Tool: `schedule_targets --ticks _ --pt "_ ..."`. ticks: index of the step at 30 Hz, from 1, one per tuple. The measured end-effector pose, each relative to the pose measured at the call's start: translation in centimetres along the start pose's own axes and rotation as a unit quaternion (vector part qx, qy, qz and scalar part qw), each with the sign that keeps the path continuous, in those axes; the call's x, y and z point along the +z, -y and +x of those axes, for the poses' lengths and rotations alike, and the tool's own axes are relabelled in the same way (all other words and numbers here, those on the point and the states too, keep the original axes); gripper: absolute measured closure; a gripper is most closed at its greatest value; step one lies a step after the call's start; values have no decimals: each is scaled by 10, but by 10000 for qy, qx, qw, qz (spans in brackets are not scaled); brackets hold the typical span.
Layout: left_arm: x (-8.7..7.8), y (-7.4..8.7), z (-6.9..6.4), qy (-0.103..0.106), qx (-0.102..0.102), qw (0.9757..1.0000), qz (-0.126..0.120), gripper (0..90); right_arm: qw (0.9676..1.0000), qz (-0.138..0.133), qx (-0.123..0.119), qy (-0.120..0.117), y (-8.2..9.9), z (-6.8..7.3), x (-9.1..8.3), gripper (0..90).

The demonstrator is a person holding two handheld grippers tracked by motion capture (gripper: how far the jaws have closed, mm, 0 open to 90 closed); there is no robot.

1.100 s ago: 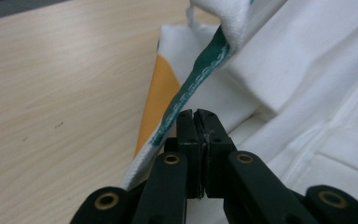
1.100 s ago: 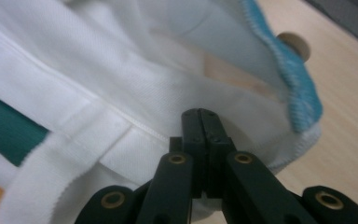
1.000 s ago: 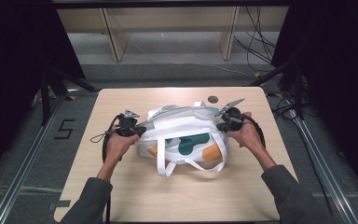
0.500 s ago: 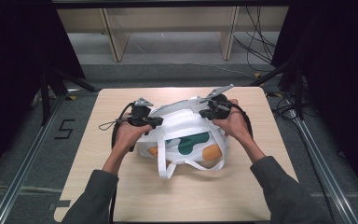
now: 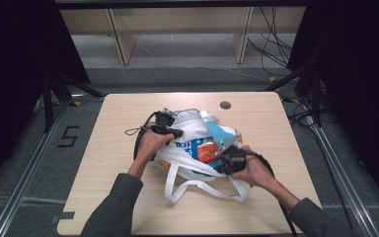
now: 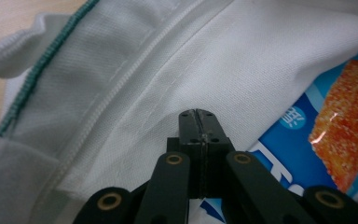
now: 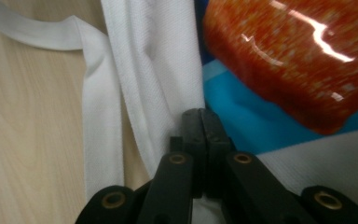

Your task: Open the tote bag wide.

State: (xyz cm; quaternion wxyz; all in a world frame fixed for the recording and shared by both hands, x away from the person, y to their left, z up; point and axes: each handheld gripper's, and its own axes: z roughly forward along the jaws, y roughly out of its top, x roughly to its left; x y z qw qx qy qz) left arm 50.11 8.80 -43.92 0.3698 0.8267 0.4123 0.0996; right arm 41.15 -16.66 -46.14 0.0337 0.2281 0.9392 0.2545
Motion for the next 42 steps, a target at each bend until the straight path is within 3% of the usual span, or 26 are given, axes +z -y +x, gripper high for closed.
schedule_targets --ticks 2,4,6,9,11,13,14,15,16,17,18,20,24,25,28,31,32,33,34,35,37,38,39,40,41,42 --pt "-5 0 -3 -72 106 9999 -33 885 9999 -140 -18 -38 -4 -3 -4 900" --pt "-19 5 -10 24 198 9995 -247 878 9958 -895 172 123 -21 -14 -27 900" --pt "-23 8 -16 98 286 9991 -299 874 9921 -1204 256 243 -36 -19 -40 900" --pt "-21 16 -25 363 462 9982 -119 859 9904 -1219 96 639 -62 -30 -41 900" --pt "-17 23 -29 448 552 9975 8 856 9907 -1200 188 619 -68 -33 -40 900" --pt "-18 42 -36 585 752 9952 211 872 9930 -855 35 817 -89 -54 -20 900" --pt "-18 42 -36 585 752 9952 211 880 9930 -855 35 817 -89 -54 -20 900" --pt "-21 51 -39 624 840 9942 238 880 9936 -704 124 873 -92 -60 -16 900" --pt "-22 57 -41 639 865 9938 286 891 9918 -735 427 951 -100 -83 -3 900" --pt "-22 62 -43 615 1016 9923 342 892 9918 -735 427 951 -100 -83 -3 900" --pt "-18 75 -51 477 1051 9926 371 893 9855 -713 1006 1162 -104 -108 1 900" --pt "-16 82 -54 527 1002 9931 302 895 9793 -612 1327 1404 -99 -134 8 900" --pt "-12 96 -57 595 1051 9921 336 895 9748 -471 1750 1300 -86 -156 24 900" --pt "-12 96 -57 583 1081 9921 265 895 9723 -262 1873 1376 -73 -163 38 900" --pt "-15 92 -58 536 1089 9919 384 895 9674 -406 2170 1243 -68 -166 37 900" --pt "-26 81 -56 619 1084 9918 268 890 9710 -504 1896 1367 -73 -159 17 900" --pt "-31 74 -55 581 1133 9916 216 885 9732 -844 1654 1358 -75 -152 -2 894" --pt "-40 59 -53 526 1056 9930 51 881 9731 -1167 1570 1218 -77 -146 -11 892" --pt "-40 59 -53 526 1056 9930 51 881 9731 -1167 1570 1218 -77 -146 -11 892" --pt "-44 45 -52 465 1016 9937 -86 879 9782 -1229 1387 939 -82 -127 -28 893" --pt "-46 21 -48 384 1125 9927 -186 879 9812 -1220 1286 764 -86 -114 -32 893" --pt "-41 -1 -44 259 1086 9936 -146 876 9920 -816 774 578 -89 -89 -35 893" --pt "-41 -1 -44 259 1086 9936 -146 876 9920 -816 774 578 -89 -89 -35 893" --pt "-27 -19 -38 55 1037 9946 -71 876 9961 -512 361 614 -86 -77 -30 900" --pt "-27 -19 -38 55 1037 9946 -71 876 9961 -512 361 614 -86 -77 -30 900" --pt "-9 -32 -29 -158 928 9956 -21 880 9969 -185 252 715 -77 -72 -25 900"
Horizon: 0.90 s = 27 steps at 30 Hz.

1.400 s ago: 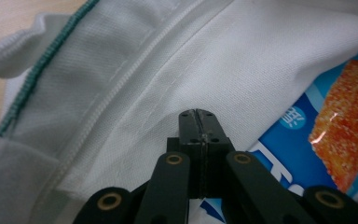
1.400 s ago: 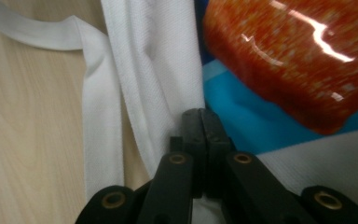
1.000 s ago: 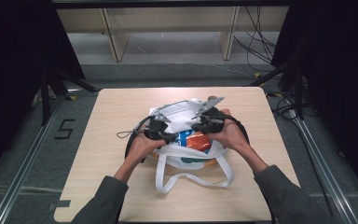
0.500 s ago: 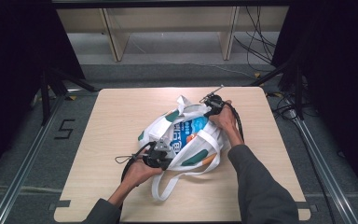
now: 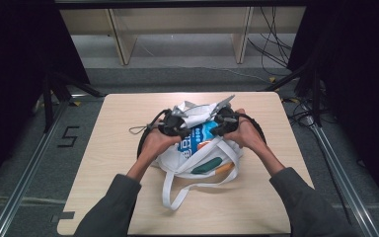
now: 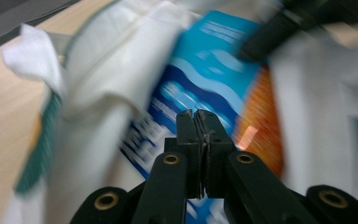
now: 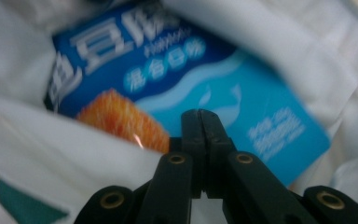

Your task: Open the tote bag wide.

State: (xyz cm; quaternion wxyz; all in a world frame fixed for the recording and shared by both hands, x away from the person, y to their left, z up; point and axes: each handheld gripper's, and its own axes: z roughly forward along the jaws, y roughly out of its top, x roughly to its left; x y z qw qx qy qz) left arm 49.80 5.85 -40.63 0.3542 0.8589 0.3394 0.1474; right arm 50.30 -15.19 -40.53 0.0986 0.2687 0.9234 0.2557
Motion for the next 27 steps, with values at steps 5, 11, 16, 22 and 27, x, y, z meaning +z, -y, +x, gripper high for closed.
schedule_targets --ticks 5,11,16,22,27 --pt "32 -1 33 -420 -391 9976 396 895 9997 -117 11 -204 27 4 -19 900" --pt "40 24 69 -641 -1098 9910 416 896 9996 -226 170 -99 104 21 -12 900" --pt "17 15 47 -583 -583 9961 311 893 9995 -280 127 -92 85 17 -24 900" --pt "4 27 37 -224 -417 9985 270 871 9940 -1028 136 346 32 -7 -37 900" --pt "4 40 33 -136 -287 9981 533 885 9933 -817 544 617 4 -40 0 900"
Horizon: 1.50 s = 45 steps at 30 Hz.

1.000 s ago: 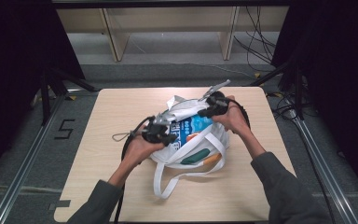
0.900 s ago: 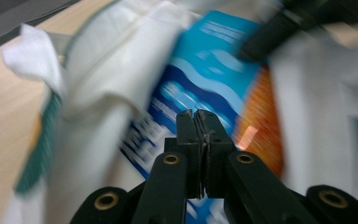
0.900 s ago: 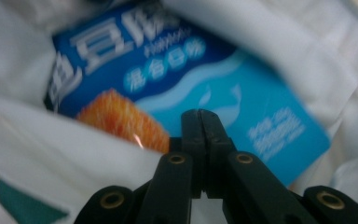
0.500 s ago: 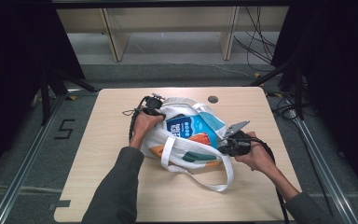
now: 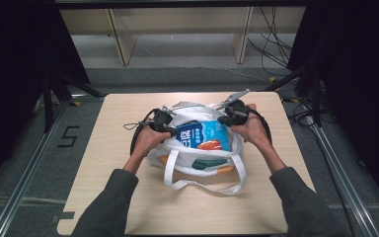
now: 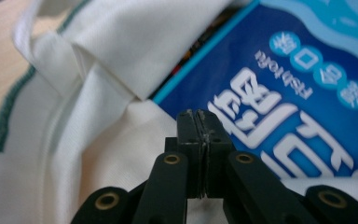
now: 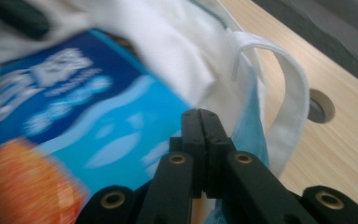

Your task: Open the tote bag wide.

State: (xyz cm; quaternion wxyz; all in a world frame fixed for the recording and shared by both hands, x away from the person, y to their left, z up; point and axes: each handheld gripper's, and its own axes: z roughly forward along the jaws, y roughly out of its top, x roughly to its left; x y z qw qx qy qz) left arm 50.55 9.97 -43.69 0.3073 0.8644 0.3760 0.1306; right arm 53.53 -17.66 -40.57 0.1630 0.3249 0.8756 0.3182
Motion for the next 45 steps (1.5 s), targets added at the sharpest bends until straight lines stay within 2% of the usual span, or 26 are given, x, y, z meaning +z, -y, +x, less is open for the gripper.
schedule_targets --ticks 2,3,4,5,7,10,12,14,16,17,18,21,24,25,26,27,28,30,32,34,35,38,39,41,43,45 --pt "-6 8 -3 10 205 9996 199 893 9995 206 -45 220 1 -16 23 900" --pt "-10 14 -5 -53 378 9989 282 894 9972 579 338 329 4 -21 30 900" --pt "-14 19 -6 -73 587 9974 416 894 9943 868 364 494 9 -29 41 900" --pt "-20 31 -8 84 562 9978 340 895 9911 1135 403 575 15 -36 49 900" --pt "-27 40 -11 136 692 9968 386 895 9894 1056 970 216 36 -51 64 900" --pt "-34 53 -19 115 719 9972 153 896 9880 970 1193 114 43 -56 65 900" --pt "-34 47 -27 -49 876 9959 221 895 9900 1036 843 443 29 -51 51 900" --pt "-36 44 -28 12 833 9964 133 894 9909 939 820 503 22 -47 39 900" --pt "-41 37 -26 43 682 9976 -50 894 9951 573 631 494 11 -45 14 900" --pt "-42 31 -24 52 667 9977 -83 884 9981 164 546 245 4 -36 -8 900" --pt "-44 25 -22 78 593 9980 -210 884 9981 164 546 245 4 -36 -8 900" --pt "-37 -3 -20 252 359 9980 -448 878 9979 38 284 -588 4 10 -28 900" --pt "-26 -18 -21 170 336 9986 -362 879 9968 -30 -47 -803 11 31 -25 900" --pt "-20 -24 -21 128 269 9990 -336 879 9960 195 -184 -848 14 41 -26 900" --pt "-15 -28 -20 80 272 9992 -273 882 9935 269 -693 -865 26 58 -22 900" --pt "-9 -32 -17 19 238 9994 -253 882 9935 269 -693 -865 26 58 -22 900" --pt "-3 -35 -14 -47 163 9997 -180 885 9902 356 -976 -933 39 71 -26 900" --pt "8 -38 -2 -155 38 9999 63 887 9915 400 -811 -933 48 76 -30 900" --pt "15 -32 14 -346 -221 9990 195 893 9903 448 -739 -1091 79 83 -29 900" --pt "20 -24 26 -559 -228 9974 405 896 9893 470 -768 -1145 99 88 -21 900" --pt "20 -24 26 -559 -228 9974 405 896 9893 470 -768 -1145 99 88 -21 900" --pt "25 -14 39 -486 -695 9958 336 896 9910 484 -693 -1039 106 94 -16 900" --pt "20 -18 32 -678 -444 9960 380 895 9900 532 -828 -1013 103 95 -18 900" --pt "15 -19 27 -659 -370 9968 267 893 9894 544 -894 -1004 100 95 -21 900" --pt "1 -17 19 -310 -359 9989 -9 887 9903 400 -847 -1028 93 92 -30 900" --pt "-14 -5 0 74 -43 9999 -90 874 9921 -52 -688 -1049 78 89 -43 900"
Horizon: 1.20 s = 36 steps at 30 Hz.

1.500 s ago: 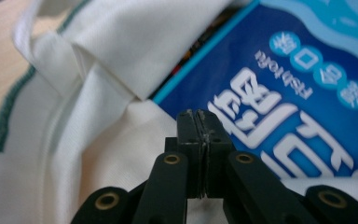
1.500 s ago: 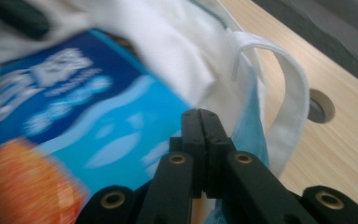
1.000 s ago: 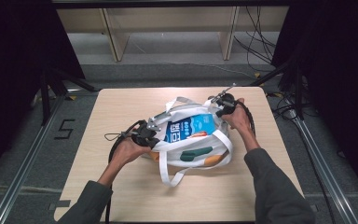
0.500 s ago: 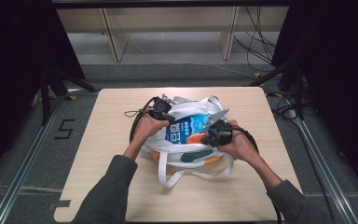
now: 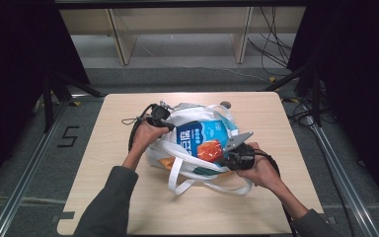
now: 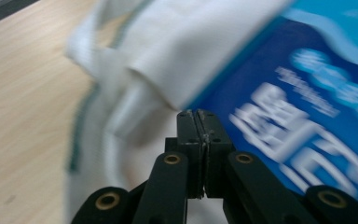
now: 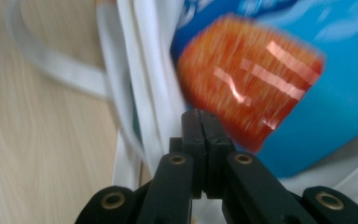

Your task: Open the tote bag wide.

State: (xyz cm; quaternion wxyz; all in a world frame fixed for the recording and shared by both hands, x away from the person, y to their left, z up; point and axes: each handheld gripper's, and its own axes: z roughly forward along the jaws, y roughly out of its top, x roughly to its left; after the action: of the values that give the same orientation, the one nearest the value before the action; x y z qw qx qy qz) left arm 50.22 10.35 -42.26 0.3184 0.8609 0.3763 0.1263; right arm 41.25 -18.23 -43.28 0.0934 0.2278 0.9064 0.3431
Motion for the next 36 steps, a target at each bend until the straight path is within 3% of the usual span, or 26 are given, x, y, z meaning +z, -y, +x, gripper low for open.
schedule_targets --ticks 2,3,4,6,8,9,10,11,12,13,14,15,17,20,22,24,26,27,28,29,31,32,33,34,35,36 --pt "-2 4 -4 56 100 9999 27 870 9999 -118 -23 23 -9 1 1 900" --pt "-8 17 -14 289 221 9993 113 872 9999 -104 -66 10 -15 3 5 900" --pt "-8 17 -14 289 221 9993 113 876 9999 -104 -66 10 -15 3 5 900" --pt "-18 35 -24 330 464 9981 229 877 9998 -68 -191 -8 -22 5 11 900" --pt "-27 56 -33 311 732 9958 454 885 9999 -14 -143 50 -24 4 12 900" --pt "-32 76 -35 420 771 9953 409 894 9998 -56 -44 206 -23 -1 12 900" --pt "-32 76 -35 420 771 9953 409 895 9998 -56 -44 206 -23 -1 12 900" --pt "-29 84 -25 536 258 9977 330 895 9996 -90 -7 284 -22 -7 10 900" --pt "-26 80 -27 266 344 9985 324 896 9992 -140 163 335 -21 -15 9 900" --pt "-25 75 -33 76 650 9969 436 896 9986 -230 218 429 -20 -22 9 900" --pt "-21 66 -38 -48 980 9934 594 895 9981 -233 355 453 -21 -28 7 900" --pt "-21 66 -38 -48 980 9934 594 895 9981 -233 355 453 -21 -28 7 900" --pt "-19 63 -33 47 716 9964 458 895 9972 -399 362 528 -20 -32 -5 900" --pt "-20 62 -26 219 458 9983 274 894 9963 -481 386 605 -19 -42 -16 900" --pt "-21 61 -25 199 423 9987 192 895 9954 -506 477 661 -19 -47 -18 900" --pt "-23 54 -19 274 190 9994 -77 894 9943 -478 663 686 -19 -55 -20 900" --pt "-25 49 -16 298 82 9994 -124 894 9935 -558 675 731 -20 -57 -16 900" --pt "-27 46 -14 228 155 9995 -168 894 9943 -443 630 740 -21 -61 -17 900" --pt "-30 37 -8 95 36 9993 -346 894 9924 -452 689 914 -22 -67 -14 900" --pt "-30 32 -6 67 -85 9987 -500 894 9911 -430 846 930 -23 -69 -14 900" --pt "-32 27 -1 13 -154 9984 -546 893 9904 -440 898 953 -24 -74 -12 900" --pt "-31 24 3 -103 -203 9979 -602 893 9885 -458 955 1078 -22 -85 -8 900" --pt "-24 20 12 -182 -410 9974 -567 893 9870 -491 1079 1083 -20 -94 -5 900" --pt "-24 20 12 -182 -410 9974 -567 893 9846 -498 1302 1055 -17 -98 0 900" --pt "-13 19 23 -280 -631 9964 -495 894 9843 -426 1303 1115 -11 -109 9 900" --pt "-10 20 28 -316 -720 9956 -504 894 9833 -333 1433 1069 -5 -116 15 900"
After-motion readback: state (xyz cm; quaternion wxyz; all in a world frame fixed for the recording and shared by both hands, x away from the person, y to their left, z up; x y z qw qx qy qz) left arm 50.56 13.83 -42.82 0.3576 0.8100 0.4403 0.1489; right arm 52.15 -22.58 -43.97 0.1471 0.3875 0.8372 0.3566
